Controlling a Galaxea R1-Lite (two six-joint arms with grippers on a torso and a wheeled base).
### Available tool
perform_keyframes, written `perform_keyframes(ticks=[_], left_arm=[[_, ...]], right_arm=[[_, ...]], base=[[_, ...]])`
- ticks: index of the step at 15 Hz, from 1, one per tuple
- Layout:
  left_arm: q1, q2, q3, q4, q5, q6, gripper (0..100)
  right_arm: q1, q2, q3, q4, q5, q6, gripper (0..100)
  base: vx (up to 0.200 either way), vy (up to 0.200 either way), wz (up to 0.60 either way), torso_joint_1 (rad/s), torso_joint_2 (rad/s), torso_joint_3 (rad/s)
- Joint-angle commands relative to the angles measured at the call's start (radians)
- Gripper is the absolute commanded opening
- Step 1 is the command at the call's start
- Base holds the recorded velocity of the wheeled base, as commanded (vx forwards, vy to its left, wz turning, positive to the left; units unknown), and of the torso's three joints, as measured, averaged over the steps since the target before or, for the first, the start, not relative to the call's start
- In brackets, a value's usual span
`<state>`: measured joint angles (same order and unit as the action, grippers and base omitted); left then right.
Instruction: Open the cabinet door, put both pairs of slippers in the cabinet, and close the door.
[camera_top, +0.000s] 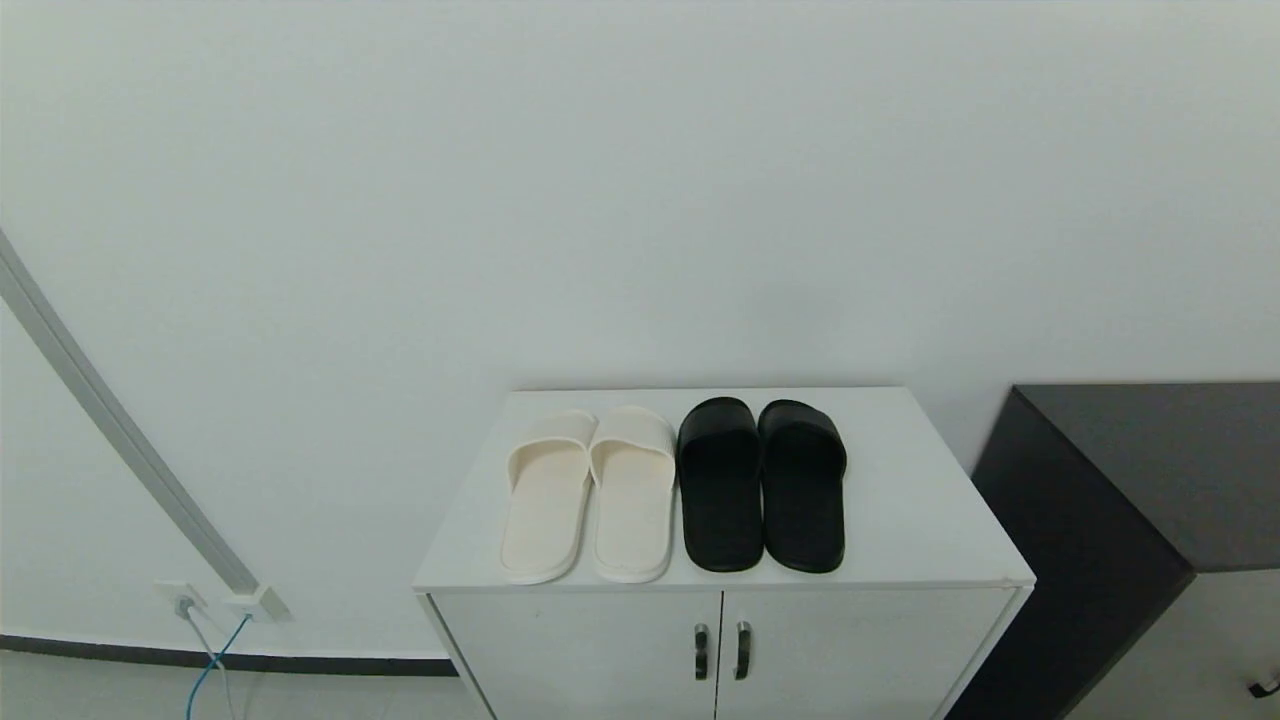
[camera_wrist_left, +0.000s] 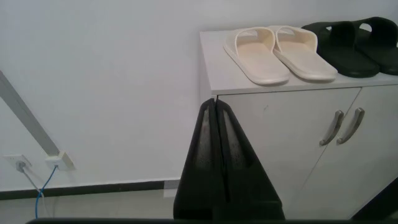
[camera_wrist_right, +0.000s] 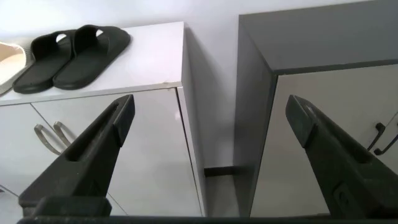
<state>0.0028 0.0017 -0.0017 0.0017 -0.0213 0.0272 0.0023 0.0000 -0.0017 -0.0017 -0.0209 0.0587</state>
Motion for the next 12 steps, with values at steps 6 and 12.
perform_keyframes(ticks=[6, 12], left_arm=[[0.0, 0.0, 0.0, 0.0, 0.0, 0.005, 0], [0.0, 0.0, 0.0, 0.0, 0.001, 0.0, 0]], right_arm=[[0.001, 0.002, 0.0, 0.002, 0.05, -0.065, 100], [0.028, 0.094, -0.241, 0.048, 0.098, -0.025, 100]], base=[[0.0, 0.0, 0.0, 0.0, 0.0, 0.0], [0.0, 0.0, 0.0, 0.0, 0.0, 0.0]])
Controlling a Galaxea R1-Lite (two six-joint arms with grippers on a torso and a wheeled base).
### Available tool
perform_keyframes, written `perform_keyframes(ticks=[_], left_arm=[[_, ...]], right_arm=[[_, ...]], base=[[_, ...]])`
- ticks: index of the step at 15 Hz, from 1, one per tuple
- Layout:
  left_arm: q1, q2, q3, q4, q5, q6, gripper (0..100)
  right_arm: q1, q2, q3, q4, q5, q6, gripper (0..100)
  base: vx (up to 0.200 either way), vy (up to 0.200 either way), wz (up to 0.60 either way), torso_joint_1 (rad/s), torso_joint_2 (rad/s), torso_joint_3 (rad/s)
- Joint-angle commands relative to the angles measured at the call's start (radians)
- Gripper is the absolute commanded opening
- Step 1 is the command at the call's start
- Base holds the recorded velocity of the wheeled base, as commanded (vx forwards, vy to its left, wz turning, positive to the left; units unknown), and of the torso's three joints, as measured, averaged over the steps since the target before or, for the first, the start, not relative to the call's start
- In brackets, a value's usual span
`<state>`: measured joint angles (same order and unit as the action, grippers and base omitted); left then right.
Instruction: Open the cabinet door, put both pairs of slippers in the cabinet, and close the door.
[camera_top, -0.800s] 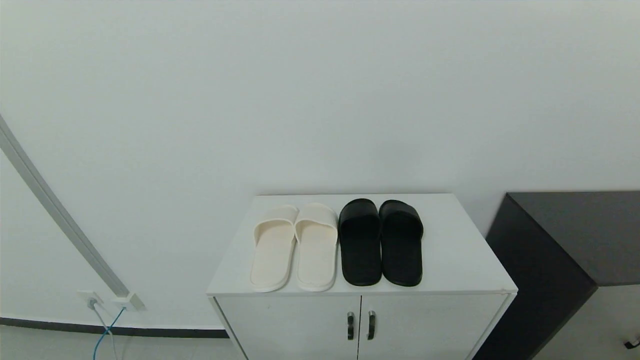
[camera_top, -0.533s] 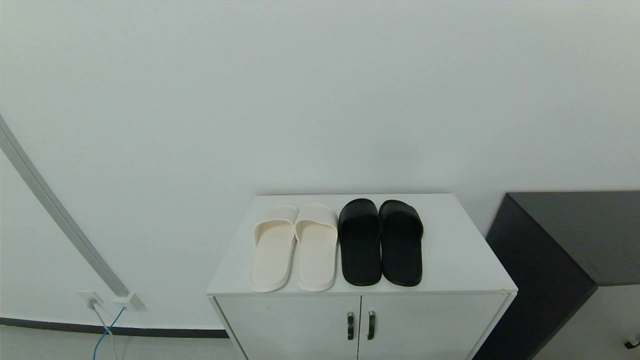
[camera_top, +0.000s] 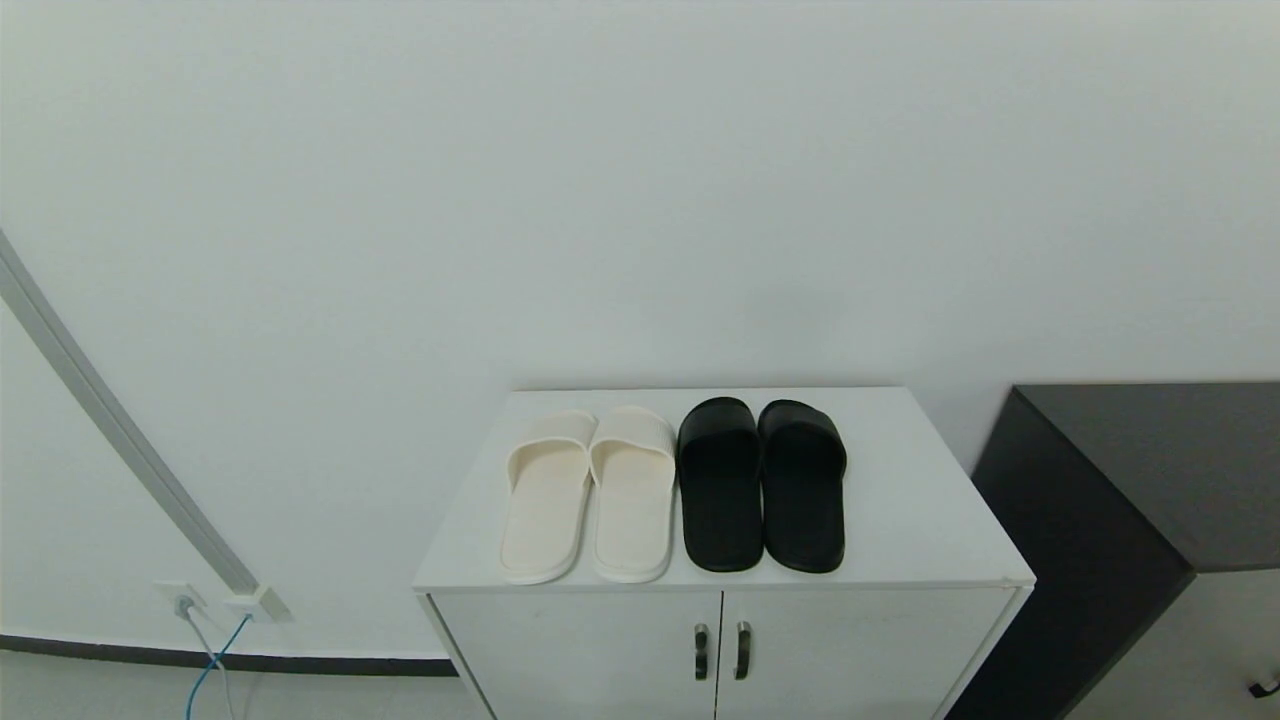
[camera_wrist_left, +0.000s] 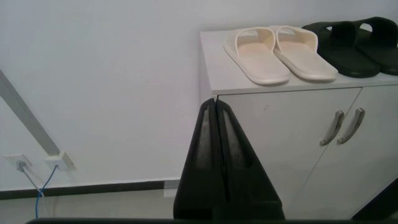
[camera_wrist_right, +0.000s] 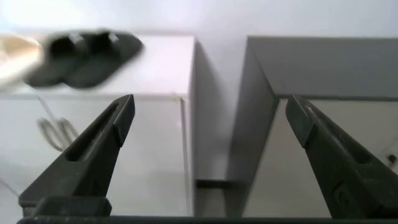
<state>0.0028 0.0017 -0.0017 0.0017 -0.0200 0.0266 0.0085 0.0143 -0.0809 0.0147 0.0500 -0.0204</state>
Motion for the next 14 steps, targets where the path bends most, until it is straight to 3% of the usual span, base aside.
perform_keyframes(ticks=[1, 4, 6, 10, 14], left_arm=[[0.0, 0.0, 0.0, 0.0, 0.0, 0.001, 0], [0.0, -0.002, 0.0, 0.0, 0.031, -0.001, 0], [0.0, -0.002, 0.002, 0.0, 0.041, -0.001, 0], [0.0, 0.0, 0.0, 0.0, 0.035, -0.008, 0], [0.0, 0.0, 0.002, 0.0, 0.035, -0.004, 0]], right_arm=[[0.031, 0.161, -0.168, 0.062, 0.054, 0.056, 100], [0.039, 0.432, -0.185, 0.002, 0.168, 0.065, 100], [0.045, 0.573, -0.22, -0.07, 0.177, 0.068, 100], [0.265, 0.905, -0.295, -0.223, 0.133, 0.125, 100], [0.596, 1.116, -0.344, -0.389, -0.145, 0.269, 100]], base=[[0.0, 0.0, 0.0, 0.0, 0.0, 0.0], [0.0, 0.0, 0.0, 0.0, 0.0, 0.0], [0.0, 0.0, 0.0, 0.0, 0.0, 0.0], [0.0, 0.0, 0.0, 0.0, 0.0, 0.0], [0.0, 0.0, 0.0, 0.0, 0.0, 0.0]])
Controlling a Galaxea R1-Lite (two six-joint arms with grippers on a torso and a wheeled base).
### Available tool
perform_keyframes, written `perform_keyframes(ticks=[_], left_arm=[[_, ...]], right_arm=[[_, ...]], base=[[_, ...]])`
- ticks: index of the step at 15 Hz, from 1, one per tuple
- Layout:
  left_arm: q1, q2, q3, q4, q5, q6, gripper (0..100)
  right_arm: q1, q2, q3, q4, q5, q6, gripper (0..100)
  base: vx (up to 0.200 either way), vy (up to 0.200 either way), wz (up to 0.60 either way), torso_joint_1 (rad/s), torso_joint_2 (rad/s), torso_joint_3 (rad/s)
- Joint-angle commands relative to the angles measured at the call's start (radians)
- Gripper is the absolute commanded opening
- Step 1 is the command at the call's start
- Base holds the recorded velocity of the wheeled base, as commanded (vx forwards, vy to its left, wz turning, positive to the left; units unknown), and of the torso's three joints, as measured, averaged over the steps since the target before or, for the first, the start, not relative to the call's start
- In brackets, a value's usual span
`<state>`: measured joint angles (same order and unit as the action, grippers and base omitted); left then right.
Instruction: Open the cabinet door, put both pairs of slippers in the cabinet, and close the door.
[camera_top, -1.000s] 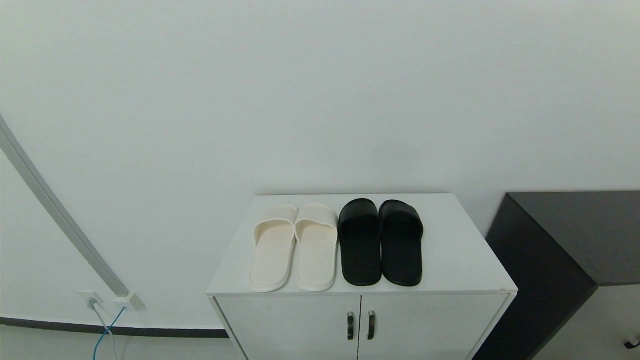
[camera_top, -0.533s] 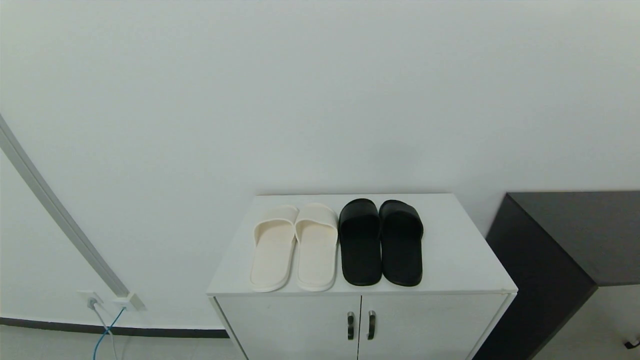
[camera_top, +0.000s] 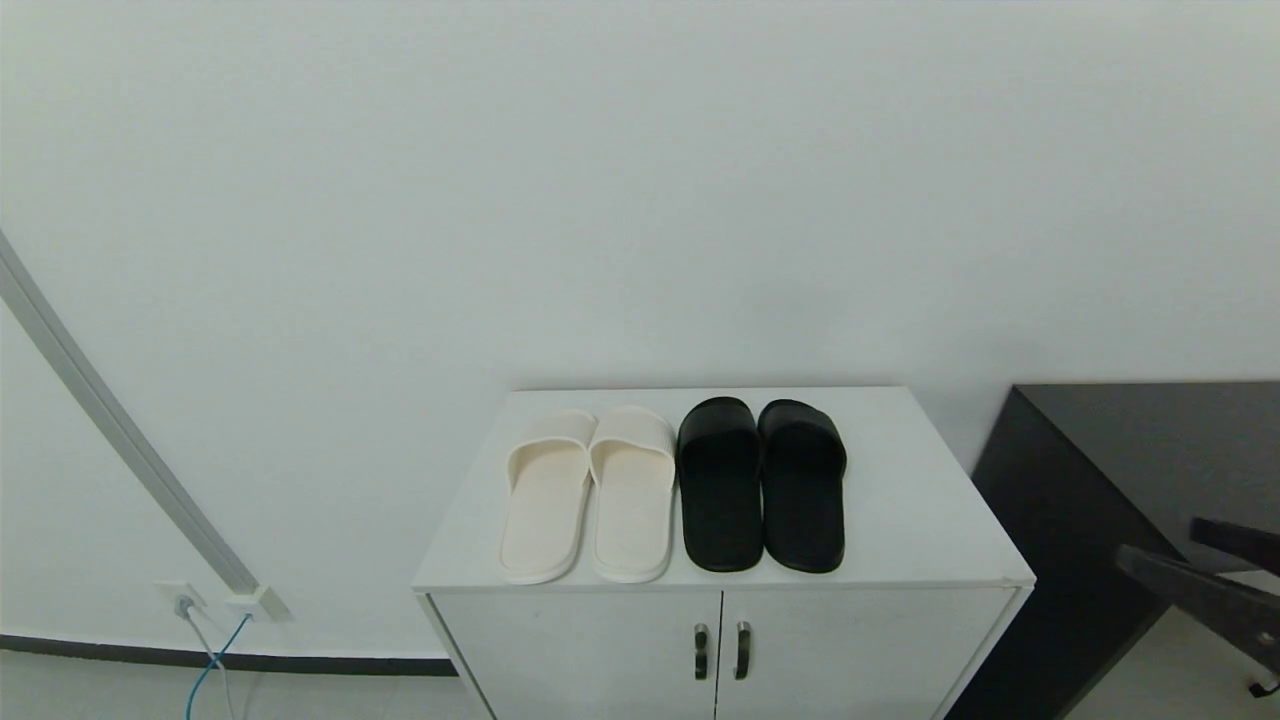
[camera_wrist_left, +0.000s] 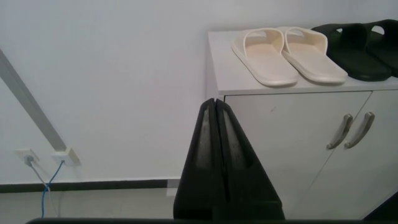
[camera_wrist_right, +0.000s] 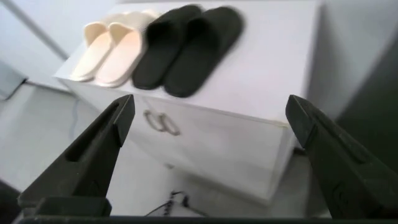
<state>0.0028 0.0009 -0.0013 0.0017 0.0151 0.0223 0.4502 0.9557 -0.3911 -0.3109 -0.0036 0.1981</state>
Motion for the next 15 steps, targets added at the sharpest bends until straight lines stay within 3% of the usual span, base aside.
perform_keyframes(ticks=[1, 4, 6, 15], left_arm=[[0.0, 0.001, 0.0, 0.0, 0.0, 0.001, 0], [0.0, 0.001, 0.001, 0.0, 0.0, 0.001, 0], [0.0, 0.001, 0.001, 0.0, 0.0, 0.001, 0], [0.0, 0.001, 0.001, 0.0, 0.0, -0.001, 0]], right_arm=[[0.229, 0.224, -0.054, -0.082, -0.148, 0.07, 100], [0.377, 0.383, -0.169, -0.083, -0.283, 0.15, 100], [0.416, 0.514, -0.261, -0.085, -0.351, 0.185, 100], [0.403, 0.992, -0.637, -0.086, -0.622, 0.216, 100]], base=[[0.0, 0.0, 0.0, 0.0, 0.0, 0.0], [0.0, 0.0, 0.0, 0.0, 0.0, 0.0], [0.0, 0.0, 0.0, 0.0, 0.0, 0.0], [0.0, 0.0, 0.0, 0.0, 0.0, 0.0]])
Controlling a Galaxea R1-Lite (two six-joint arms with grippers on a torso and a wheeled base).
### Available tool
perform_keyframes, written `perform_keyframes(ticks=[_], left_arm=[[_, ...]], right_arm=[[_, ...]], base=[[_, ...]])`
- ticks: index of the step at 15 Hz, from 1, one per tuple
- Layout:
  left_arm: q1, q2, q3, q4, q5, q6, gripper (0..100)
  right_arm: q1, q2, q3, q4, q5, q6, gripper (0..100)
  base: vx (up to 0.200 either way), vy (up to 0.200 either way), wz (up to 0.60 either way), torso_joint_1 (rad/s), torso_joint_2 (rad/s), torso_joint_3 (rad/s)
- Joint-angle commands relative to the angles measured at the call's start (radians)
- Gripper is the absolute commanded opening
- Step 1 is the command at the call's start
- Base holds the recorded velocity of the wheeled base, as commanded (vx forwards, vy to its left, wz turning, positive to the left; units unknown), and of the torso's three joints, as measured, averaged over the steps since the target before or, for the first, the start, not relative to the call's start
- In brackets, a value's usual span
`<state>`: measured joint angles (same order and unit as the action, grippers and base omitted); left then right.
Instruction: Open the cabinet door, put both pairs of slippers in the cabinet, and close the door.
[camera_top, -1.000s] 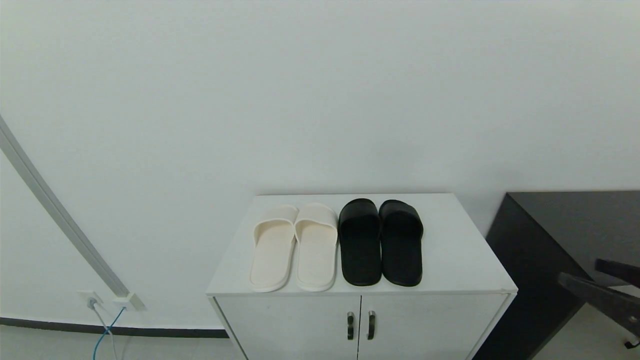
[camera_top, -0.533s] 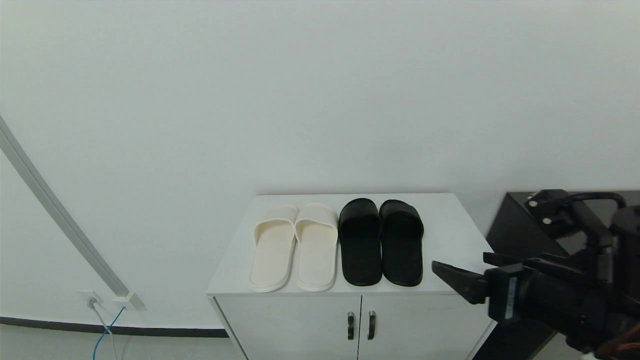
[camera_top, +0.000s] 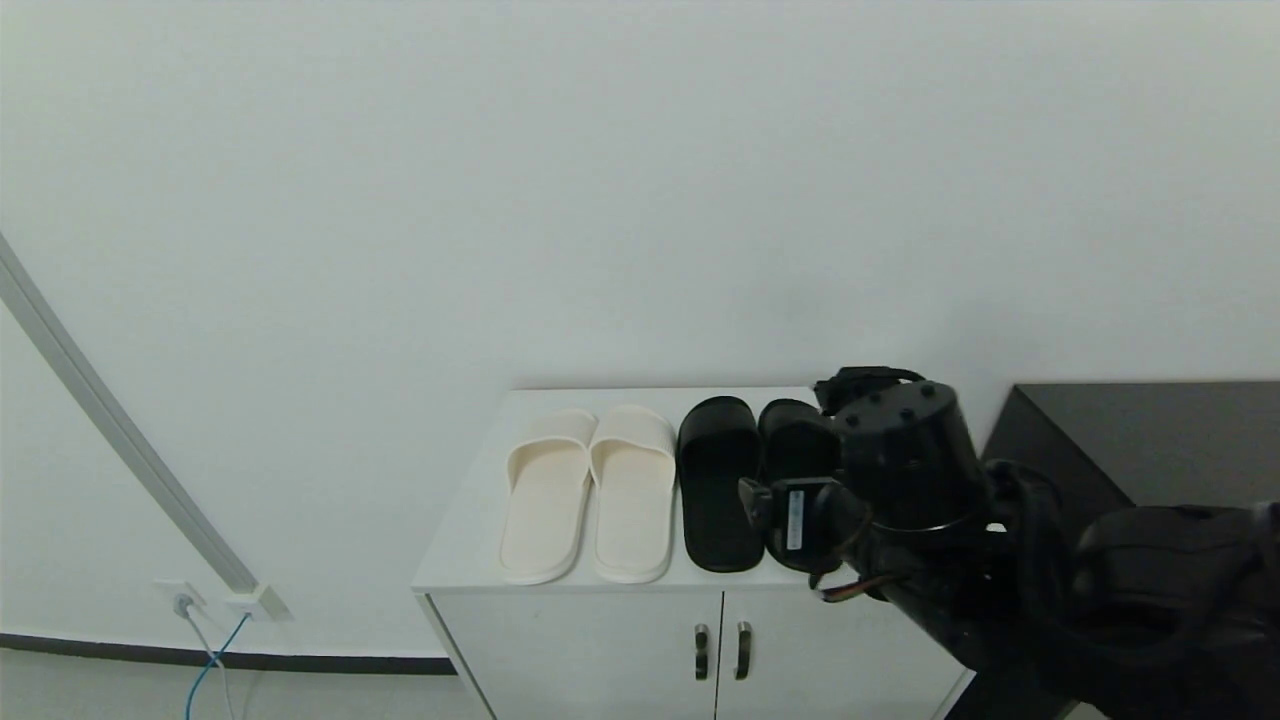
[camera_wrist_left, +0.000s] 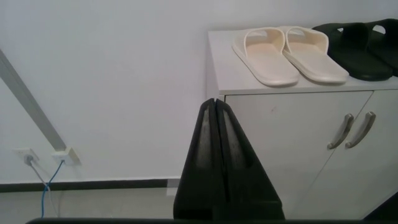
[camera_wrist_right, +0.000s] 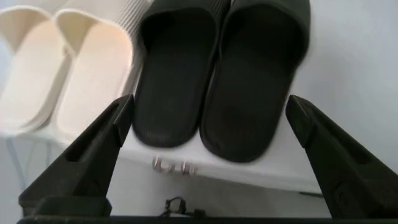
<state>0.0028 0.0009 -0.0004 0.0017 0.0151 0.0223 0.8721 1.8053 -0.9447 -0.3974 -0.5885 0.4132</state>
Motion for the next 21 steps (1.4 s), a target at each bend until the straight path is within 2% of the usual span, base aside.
perform_keyframes(ticks=[1, 8, 12, 17, 18, 21], left_arm=[[0.0, 0.001, -0.001, 0.0, 0.0, -0.001, 0], [0.0, 0.001, 0.0, 0.0, 0.0, -0.001, 0], [0.0, 0.001, -0.001, 0.0, -0.001, -0.002, 0], [0.0, 0.001, -0.001, 0.0, -0.001, -0.004, 0], [0.0, 0.001, -0.001, 0.0, -0.001, -0.004, 0], [0.0, 0.001, -0.001, 0.0, -0.001, -0.005, 0]], right_arm=[[-0.033, 0.183, -0.118, -0.001, -0.047, 0.003, 100], [-0.133, 0.45, -0.375, -0.032, -0.111, -0.01, 100], [-0.171, 0.523, -0.514, -0.032, -0.123, -0.076, 100], [-0.186, 0.578, -0.599, -0.034, -0.142, -0.105, 100], [-0.186, 0.583, -0.612, -0.034, -0.142, -0.106, 0], [-0.186, 0.58, -0.617, -0.034, -0.143, -0.117, 0]], base=[[0.0, 0.0, 0.0, 0.0, 0.0, 0.0], [0.0, 0.0, 0.0, 0.0, 0.0, 0.0], [0.0, 0.0, 0.0, 0.0, 0.0, 0.0], [0.0, 0.0, 0.0, 0.0, 0.0, 0.0], [0.0, 0.0, 0.0, 0.0, 0.0, 0.0], [0.0, 0.0, 0.0, 0.0, 0.0, 0.0]])
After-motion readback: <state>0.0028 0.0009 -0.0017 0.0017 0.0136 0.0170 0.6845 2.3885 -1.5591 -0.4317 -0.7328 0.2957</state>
